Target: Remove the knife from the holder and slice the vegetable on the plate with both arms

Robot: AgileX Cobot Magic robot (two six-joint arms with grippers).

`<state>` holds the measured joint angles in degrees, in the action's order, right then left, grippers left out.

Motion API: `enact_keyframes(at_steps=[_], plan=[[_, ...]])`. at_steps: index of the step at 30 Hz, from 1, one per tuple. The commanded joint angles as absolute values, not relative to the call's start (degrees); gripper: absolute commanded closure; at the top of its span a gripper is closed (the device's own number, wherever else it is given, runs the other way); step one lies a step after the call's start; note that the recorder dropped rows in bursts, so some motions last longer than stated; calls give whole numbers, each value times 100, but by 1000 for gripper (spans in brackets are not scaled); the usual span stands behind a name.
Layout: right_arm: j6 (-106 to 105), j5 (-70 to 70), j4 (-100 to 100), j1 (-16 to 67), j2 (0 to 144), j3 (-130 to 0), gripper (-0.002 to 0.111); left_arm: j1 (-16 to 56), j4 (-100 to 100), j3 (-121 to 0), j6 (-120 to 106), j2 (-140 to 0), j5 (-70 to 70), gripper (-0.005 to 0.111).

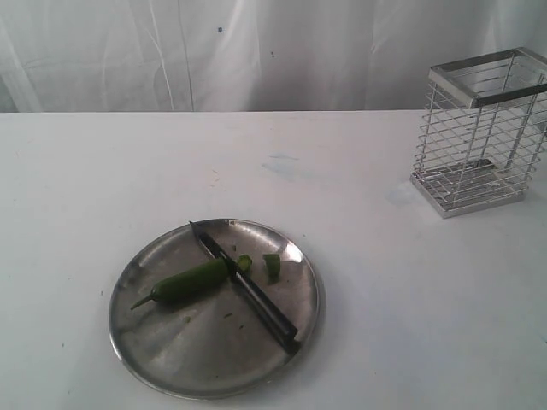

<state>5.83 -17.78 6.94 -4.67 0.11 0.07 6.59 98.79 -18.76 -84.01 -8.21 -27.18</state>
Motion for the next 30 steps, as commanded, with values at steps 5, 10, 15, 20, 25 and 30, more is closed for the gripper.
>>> enact_keyframes(at_steps=[5,10,15,20,25,30], plan=[[519,-1921,756,-380,0,0,108,643,9995,-1858,-8395,-795,-2727,107],[519,-1921,756,-380,0,0,108,643,9995,-1858,-8395,-795,-2739,107],[519,-1921,756,-380,0,0,108,643,9995,-1858,-8395,-795,-2739,107],[519,-1921,756,-380,0,0,108,643,9995,-1858,-8395,-795,-2750,107],[519,-1921,756,-380,0,0,108,3,8884,-1858,-8395,-795,-2603,107],[519,-1921,756,-380,0,0,108,-680,4990,-1858,-8395,-795,-2469,107]])
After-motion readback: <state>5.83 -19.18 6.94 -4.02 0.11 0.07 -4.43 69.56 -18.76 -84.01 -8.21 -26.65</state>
